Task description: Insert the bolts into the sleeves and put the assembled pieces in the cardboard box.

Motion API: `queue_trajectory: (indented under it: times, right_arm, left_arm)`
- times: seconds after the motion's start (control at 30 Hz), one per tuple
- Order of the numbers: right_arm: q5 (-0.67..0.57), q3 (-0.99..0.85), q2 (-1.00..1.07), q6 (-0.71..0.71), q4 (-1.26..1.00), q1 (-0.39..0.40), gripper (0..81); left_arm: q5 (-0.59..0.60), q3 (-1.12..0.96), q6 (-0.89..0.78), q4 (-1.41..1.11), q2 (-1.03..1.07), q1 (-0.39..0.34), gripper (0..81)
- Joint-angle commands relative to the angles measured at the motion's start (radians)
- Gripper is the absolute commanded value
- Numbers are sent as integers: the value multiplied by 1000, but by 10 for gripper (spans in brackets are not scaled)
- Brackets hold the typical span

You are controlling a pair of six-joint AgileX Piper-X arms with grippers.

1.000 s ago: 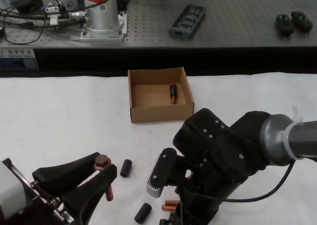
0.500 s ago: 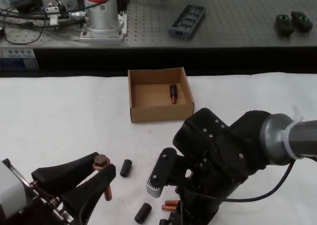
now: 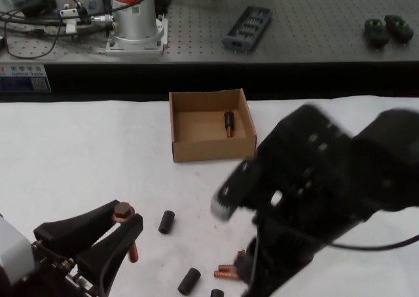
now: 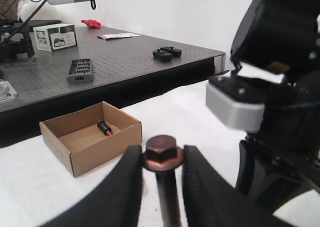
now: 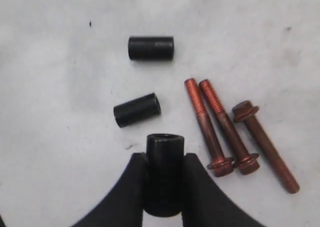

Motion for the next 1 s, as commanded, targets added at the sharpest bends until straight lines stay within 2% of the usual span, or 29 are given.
queue_trajectory:
  times: [0.0, 0.23, 0.6, 0.73, 0.97]
  right_arm:
    - [-6, -6, -58, 49, -29, 2, 55]
    - [-6, 59, -207, 116, -155, 2, 55]
    - [-9, 402, -393, 143, -583, 2, 55]
    - [-19, 486, -436, 170, -717, 2, 55]
    - [-158, 627, -449, 207, -1043, 2, 55]
  left_arm:
    - [-14, -4, 9, -15, -13, -5, 6]
    - [-14, -4, 11, -29, -13, -5, 6]
    - [0, -4, 0, -87, -13, -5, 6]
    - [92, -4, 0, -135, -13, -5, 6]
    - [213, -4, -76, -294, -13, -5, 6]
